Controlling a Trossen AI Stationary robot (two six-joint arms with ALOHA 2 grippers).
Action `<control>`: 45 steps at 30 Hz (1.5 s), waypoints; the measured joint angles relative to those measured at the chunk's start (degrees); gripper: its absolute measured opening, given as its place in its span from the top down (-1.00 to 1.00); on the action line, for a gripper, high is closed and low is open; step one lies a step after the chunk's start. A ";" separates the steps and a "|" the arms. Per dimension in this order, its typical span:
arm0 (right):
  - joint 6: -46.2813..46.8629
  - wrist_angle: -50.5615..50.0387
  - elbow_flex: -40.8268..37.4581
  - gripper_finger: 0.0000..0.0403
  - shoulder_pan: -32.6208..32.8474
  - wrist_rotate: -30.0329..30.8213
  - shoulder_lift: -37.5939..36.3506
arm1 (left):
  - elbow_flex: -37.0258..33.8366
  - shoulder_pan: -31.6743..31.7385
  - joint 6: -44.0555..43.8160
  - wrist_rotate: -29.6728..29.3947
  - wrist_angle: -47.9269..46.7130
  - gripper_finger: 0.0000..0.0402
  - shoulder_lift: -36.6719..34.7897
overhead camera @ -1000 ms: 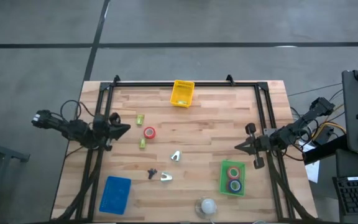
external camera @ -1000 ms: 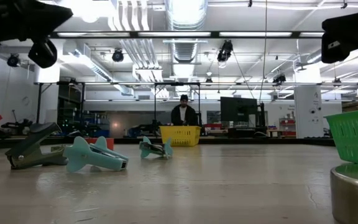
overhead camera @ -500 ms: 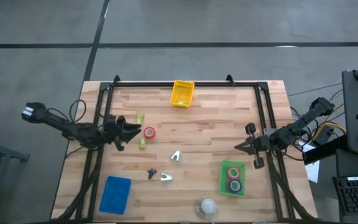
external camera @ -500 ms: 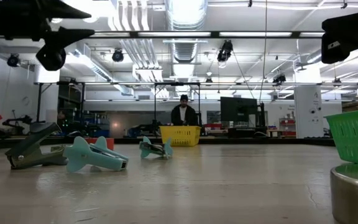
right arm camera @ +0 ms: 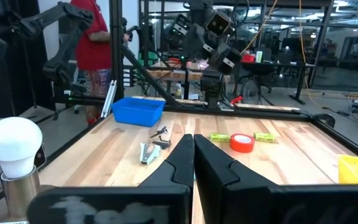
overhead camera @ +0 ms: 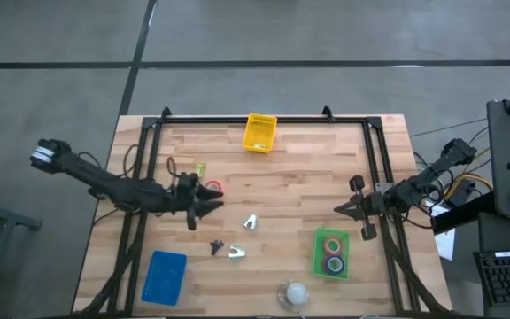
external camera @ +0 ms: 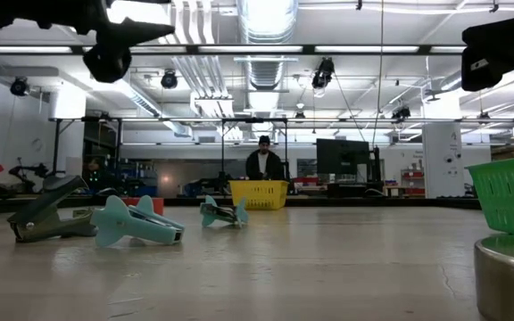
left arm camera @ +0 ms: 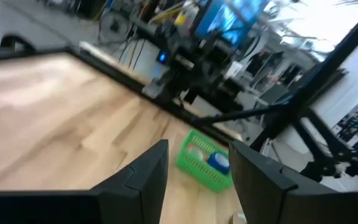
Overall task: Pick and place Stapler, Stapler remover, tape
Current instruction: Put the top blue staple remover into the blue bin
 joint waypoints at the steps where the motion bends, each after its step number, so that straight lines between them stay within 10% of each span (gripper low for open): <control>1: 0.00 0.00 0.00 0.96 0.00 0.00 0.02 | 0.58 -0.01 -1.04 0.22 -0.52 0.14 1.19; 20: -0.04 0.02 0.01 0.96 -0.02 0.02 0.36 | 17.78 0.26 -11.69 1.36 -26.34 0.14 22.94; 45: -0.03 0.02 0.02 0.96 0.00 0.01 0.39 | 20.96 3.17 -17.33 7.66 -30.95 0.14 36.80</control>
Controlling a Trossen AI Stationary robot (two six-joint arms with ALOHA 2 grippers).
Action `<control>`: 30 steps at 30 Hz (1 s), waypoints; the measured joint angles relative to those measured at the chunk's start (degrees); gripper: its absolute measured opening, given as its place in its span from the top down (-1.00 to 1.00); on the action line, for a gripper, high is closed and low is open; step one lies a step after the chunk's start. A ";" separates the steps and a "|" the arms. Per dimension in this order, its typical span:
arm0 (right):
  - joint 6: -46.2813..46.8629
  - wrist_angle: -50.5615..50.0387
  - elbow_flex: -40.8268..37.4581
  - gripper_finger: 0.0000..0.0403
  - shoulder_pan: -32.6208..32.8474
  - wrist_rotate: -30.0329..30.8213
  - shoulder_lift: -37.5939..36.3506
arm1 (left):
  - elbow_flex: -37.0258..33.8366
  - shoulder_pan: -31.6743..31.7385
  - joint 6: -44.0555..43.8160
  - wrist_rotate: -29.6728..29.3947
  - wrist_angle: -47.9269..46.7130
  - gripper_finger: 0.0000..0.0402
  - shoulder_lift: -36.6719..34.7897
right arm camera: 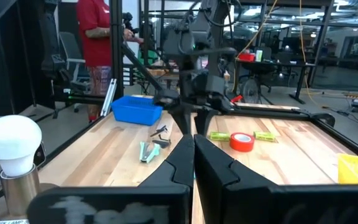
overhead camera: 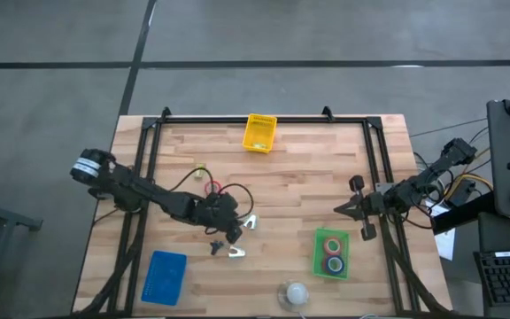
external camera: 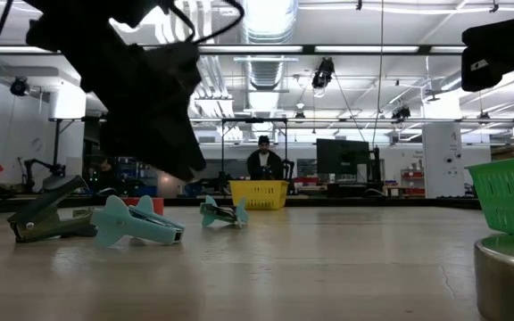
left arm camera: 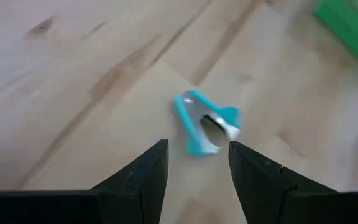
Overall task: Pick and place Stapler, Stapler remover, tape
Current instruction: Put the top blue staple remover into the blue bin
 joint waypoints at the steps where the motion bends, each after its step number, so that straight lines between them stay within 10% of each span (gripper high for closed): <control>1: -0.02 0.00 0.00 0.96 -0.02 -0.01 -0.01 | 0.00 0.15 -0.23 -0.04 0.23 0.14 0.67; 30: -0.01 0.00 0.00 0.96 -0.02 -0.01 0.01 | 1.03 2.93 1.25 1.77 5.74 0.41 7.06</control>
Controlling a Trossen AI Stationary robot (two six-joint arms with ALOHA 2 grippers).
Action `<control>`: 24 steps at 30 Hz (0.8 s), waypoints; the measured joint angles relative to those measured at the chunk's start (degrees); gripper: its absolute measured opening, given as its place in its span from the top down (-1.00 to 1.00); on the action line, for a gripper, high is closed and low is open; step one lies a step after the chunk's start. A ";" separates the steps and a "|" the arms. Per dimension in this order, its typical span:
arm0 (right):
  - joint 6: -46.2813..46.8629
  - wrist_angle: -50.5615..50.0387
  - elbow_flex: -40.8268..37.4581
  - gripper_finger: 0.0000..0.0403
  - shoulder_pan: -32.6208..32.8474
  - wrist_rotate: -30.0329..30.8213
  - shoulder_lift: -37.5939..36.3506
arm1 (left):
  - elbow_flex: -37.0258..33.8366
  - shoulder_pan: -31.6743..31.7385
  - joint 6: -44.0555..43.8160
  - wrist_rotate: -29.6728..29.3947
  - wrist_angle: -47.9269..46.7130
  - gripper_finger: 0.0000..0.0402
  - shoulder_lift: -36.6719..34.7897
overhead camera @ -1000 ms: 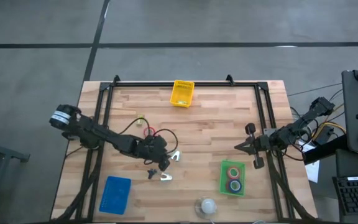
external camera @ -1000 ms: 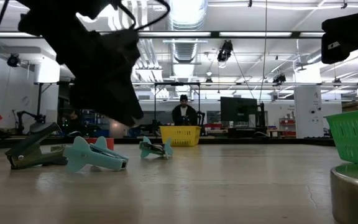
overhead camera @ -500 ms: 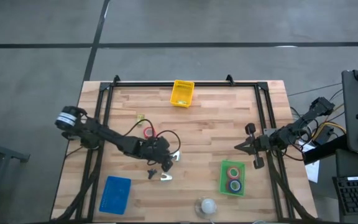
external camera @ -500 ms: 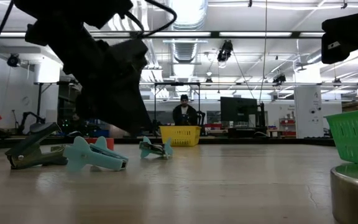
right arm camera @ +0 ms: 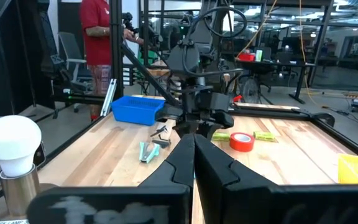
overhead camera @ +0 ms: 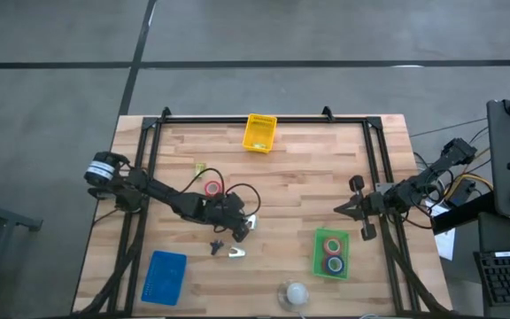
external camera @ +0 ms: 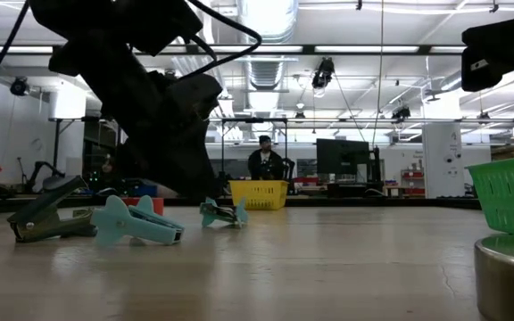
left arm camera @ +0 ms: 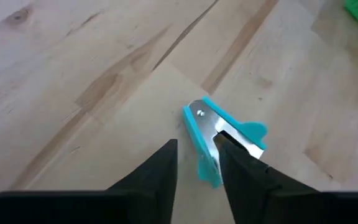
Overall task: Pick and place Stapler, Stapler remover, tape
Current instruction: Put the top blue staple remover into the blue bin
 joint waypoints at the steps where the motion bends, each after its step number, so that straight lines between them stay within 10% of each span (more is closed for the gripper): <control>1: -0.06 0.00 0.00 0.96 0.02 0.00 0.00 | -0.11 0.00 0.00 0.00 -0.05 0.45 -0.02; 24: 0.04 0.00 0.00 0.96 0.01 0.00 0.00 | -0.20 0.83 15.12 0.56 -0.10 0.97 0.31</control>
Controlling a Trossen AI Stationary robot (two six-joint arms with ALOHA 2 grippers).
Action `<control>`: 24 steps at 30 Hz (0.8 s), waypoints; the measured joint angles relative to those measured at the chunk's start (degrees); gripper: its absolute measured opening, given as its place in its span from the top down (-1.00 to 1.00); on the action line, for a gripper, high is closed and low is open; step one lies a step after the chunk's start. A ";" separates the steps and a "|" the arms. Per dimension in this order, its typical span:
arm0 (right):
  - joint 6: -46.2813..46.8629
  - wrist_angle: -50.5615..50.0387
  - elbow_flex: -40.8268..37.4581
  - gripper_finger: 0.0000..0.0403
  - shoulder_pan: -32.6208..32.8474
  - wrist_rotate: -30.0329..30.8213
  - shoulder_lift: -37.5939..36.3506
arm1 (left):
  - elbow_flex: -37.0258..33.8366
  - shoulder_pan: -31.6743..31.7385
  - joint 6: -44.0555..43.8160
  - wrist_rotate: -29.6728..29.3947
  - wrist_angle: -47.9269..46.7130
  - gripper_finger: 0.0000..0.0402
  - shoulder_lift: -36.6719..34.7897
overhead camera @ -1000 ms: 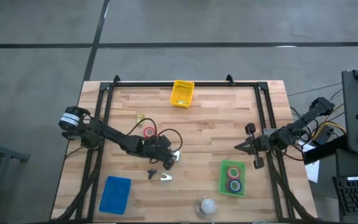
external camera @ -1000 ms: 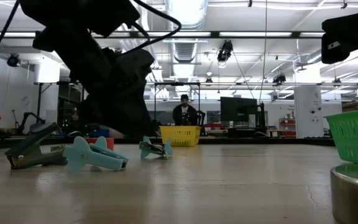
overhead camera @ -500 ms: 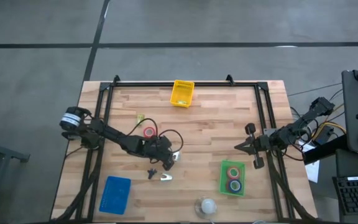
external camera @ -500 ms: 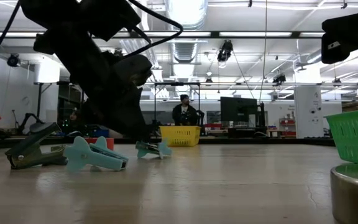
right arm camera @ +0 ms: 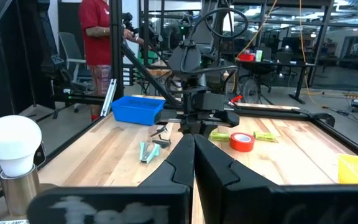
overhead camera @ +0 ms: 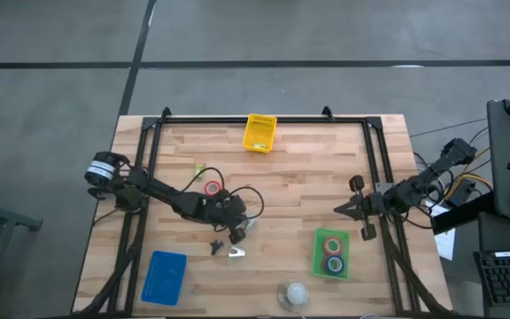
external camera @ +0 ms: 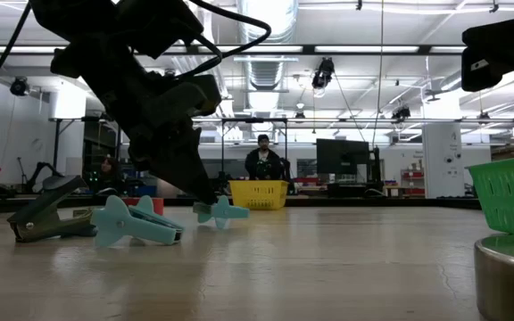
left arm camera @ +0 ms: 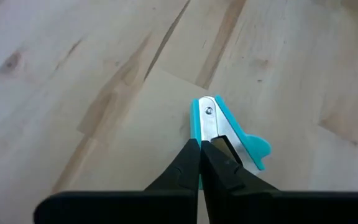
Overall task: Pick and place Stapler, Stapler remover, tape
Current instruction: Put the top blue staple remover into the blue bin
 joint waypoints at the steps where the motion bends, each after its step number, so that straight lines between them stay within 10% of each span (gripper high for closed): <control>1: -0.04 0.00 0.00 0.96 -0.01 0.00 0.00 | 0.00 0.25 0.79 0.03 -0.03 0.97 -0.01; 13: -0.11 0.00 0.00 0.96 -0.01 0.00 -0.02 | -0.14 2.28 7.02 0.90 -4.64 0.98 -3.06; 24: -0.02 0.00 0.02 0.96 0.01 0.00 0.00 | -0.22 1.36 6.46 3.25 -25.16 0.98 -20.37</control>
